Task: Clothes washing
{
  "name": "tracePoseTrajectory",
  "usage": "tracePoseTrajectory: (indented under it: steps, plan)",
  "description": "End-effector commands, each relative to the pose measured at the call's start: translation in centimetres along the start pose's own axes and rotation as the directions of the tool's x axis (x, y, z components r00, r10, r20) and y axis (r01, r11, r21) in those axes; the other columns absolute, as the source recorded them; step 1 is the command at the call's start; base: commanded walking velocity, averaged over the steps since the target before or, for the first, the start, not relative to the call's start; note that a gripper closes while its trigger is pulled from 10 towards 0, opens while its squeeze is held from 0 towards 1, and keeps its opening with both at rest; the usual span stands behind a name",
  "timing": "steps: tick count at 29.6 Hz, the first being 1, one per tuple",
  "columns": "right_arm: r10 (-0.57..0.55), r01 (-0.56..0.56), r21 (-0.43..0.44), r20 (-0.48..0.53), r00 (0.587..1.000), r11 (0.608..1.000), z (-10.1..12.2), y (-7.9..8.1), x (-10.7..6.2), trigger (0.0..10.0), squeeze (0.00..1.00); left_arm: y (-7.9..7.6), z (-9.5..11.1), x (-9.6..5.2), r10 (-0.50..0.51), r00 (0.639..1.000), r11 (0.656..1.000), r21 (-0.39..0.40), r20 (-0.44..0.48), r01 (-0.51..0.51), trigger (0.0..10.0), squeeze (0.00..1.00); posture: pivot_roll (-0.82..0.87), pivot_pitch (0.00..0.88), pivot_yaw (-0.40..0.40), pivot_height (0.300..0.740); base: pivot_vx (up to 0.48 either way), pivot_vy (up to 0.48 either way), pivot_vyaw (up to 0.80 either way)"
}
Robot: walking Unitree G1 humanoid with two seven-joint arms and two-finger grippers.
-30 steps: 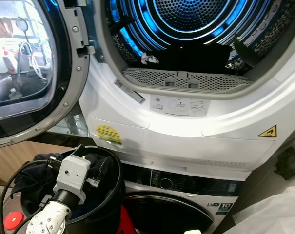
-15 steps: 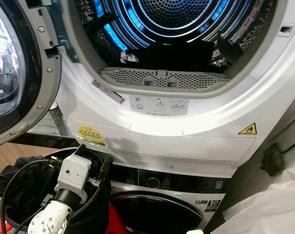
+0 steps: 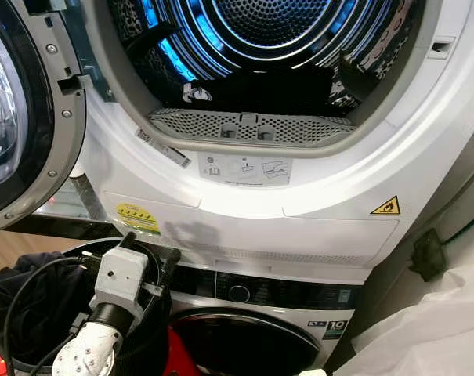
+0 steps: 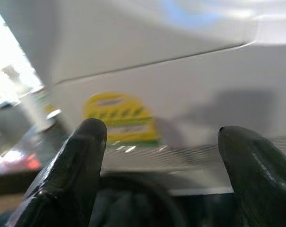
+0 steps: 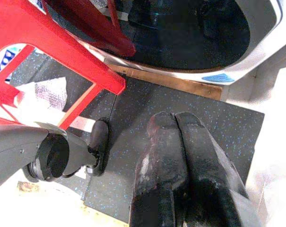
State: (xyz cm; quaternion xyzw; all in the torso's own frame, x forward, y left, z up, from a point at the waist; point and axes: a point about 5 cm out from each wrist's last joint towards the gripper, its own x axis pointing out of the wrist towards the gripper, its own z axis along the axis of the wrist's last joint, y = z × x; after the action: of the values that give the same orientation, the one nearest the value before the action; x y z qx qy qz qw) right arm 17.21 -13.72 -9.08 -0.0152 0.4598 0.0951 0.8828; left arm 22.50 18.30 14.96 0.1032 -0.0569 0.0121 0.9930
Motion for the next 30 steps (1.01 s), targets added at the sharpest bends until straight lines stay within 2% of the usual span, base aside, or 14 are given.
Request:
tracePoseTrajectory:
  steps: [1, 2, 3, 5, 8, 10, 11, 14, 15, 19, 22, 28, 29, 30]
  plan:
    - [0.006, -0.006, -0.002, -0.010, 1.000, 1.000, -0.1, 0.3, 0.0, 10.0, 0.00, 1.9, -0.8, -0.1, 0.154, 0.986, 0.988, -0.023, -0.069, -0.156, 10.0, 0.00, 0.23, 0.000, 0.031, 0.740, 0.000, 0.000, 0.00]
    - [0.007, -0.007, -0.002, -0.010, 1.000, 1.000, -0.1, 0.3, 0.0, 10.0, 0.00, 2.4, -1.1, -0.2, 0.192, 0.977, 0.980, -0.030, -0.090, -0.195, 10.0, 0.00, 0.23, 0.000, 0.030, 0.740, 0.000, 0.000, 0.00]
    - [0.008, -0.008, -0.005, -0.011, 1.000, 1.000, -0.1, 0.3, 0.0, 10.0, 0.00, 4.0, -2.0, -0.6, 0.312, 0.937, 0.945, -0.051, -0.157, -0.323, 10.0, 0.00, 0.24, 0.000, 0.030, 0.740, 0.000, 0.000, 0.00]
    - [0.009, -0.009, -0.007, -0.011, 1.000, 1.000, -0.1, 0.3, 0.0, 10.0, 0.00, 5.8, -2.9, -1.3, 0.422, 0.879, 0.894, -0.058, -0.220, -0.444, 10.0, 0.00, 0.24, 0.000, 0.029, 0.740, 0.000, 0.000, 0.00]
    - [0.011, -0.011, -0.010, -0.012, 1.000, 1.000, -0.1, 0.4, 0.1, 10.0, 0.00, 7.6, -3.9, -2.0, 0.493, 0.822, 0.846, -0.062, -0.285, -0.529, 10.0, 0.00, 0.24, 0.000, 0.029, 0.740, 0.000, 0.000, 0.00]
    - [0.014, -0.014, -0.012, -0.011, 1.000, 1.000, 0.0, 0.5, 0.1, 10.0, 0.00, 9.3, -5.2, -2.5, 0.535, 0.760, 0.785, -0.116, -0.370, -0.609, 10.0, 0.00, 0.25, 0.000, 0.026, 0.740, 0.000, 0.000, 0.00]
    - [0.016, -0.016, -0.014, -0.011, 1.000, 1.000, 0.0, 0.5, 0.1, 10.0, 0.00, 9.7, -5.3, -2.6, 0.546, 0.752, 0.769, -0.134, -0.369, -0.625, 10.0, 1.00, 0.25, 0.000, 0.026, 0.740, 0.000, 0.000, 0.00]
    - [0.017, -0.017, -0.015, -0.011, 1.000, 1.000, 0.0, 0.5, 0.1, 10.0, 0.00, 10.5, -5.3, -2.6, 0.565, 0.736, 0.740, -0.164, -0.374, -0.652, 10.0, 1.00, 0.25, 0.000, 0.024, 0.740, 0.000, 0.000, 0.00]
    - [0.018, -0.019, -0.016, -0.010, 1.000, 1.000, 0.1, 0.6, 0.1, 10.0, 0.00, 11.8, -6.0, -2.8, 0.598, 0.687, 0.685, -0.182, -0.413, -0.705, 10.0, 1.00, 0.24, 0.000, 0.024, 0.740, 0.000, 0.000, 0.00]
    - [0.017, -0.017, -0.023, -0.010, 1.000, 1.000, 0.1, 0.4, 0.1, 10.0, 0.00, 14.3, -6.4, -2.4, 0.615, 0.660, 0.631, -0.234, -0.431, -0.740, 10.0, 1.00, 0.24, 0.000, 0.018, 0.740, 0.000, 0.000, 0.00]
    - [0.014, -0.015, -0.026, -0.012, 1.000, 1.000, 0.0, 0.2, 0.1, 10.0, 0.00, 15.0, -6.3, -2.0, 0.598, 0.672, 0.635, -0.254, -0.436, -0.730, 10.0, 1.00, 0.24, 0.000, 0.016, 0.740, 0.000, 0.000, 0.00]
    - [0.012, -0.013, -0.037, -0.014, 1.000, 0.999, 0.0, -0.1, 0.0, 10.0, 0.00, 15.8, -6.4, -1.2, 0.586, 0.666, 0.601, -0.304, -0.462, -0.739, 10.0, 1.00, 0.24, 0.000, 0.010, 0.740, 0.000, 0.000, 0.00]
    - [0.012, -0.013, -0.038, -0.014, 1.000, 0.999, 0.0, -0.1, 0.0, 10.0, 0.00, 15.9, -6.4, -1.0, 0.576, 0.673, 0.602, -0.315, -0.464, -0.733, 10.0, 1.00, 0.24, 0.000, 0.006, 0.740, 0.000, 0.000, 0.00]
    - [0.013, -0.014, -0.042, -0.012, 1.000, 0.999, 0.1, -0.1, 0.0, 10.0, 0.00, 15.7, -6.2, -0.2, 0.538, 0.702, 0.630, -0.330, -0.467, -0.703, 10.0, 1.00, 0.24, 0.000, 0.003, 0.740, 0.000, 0.000, 0.00]
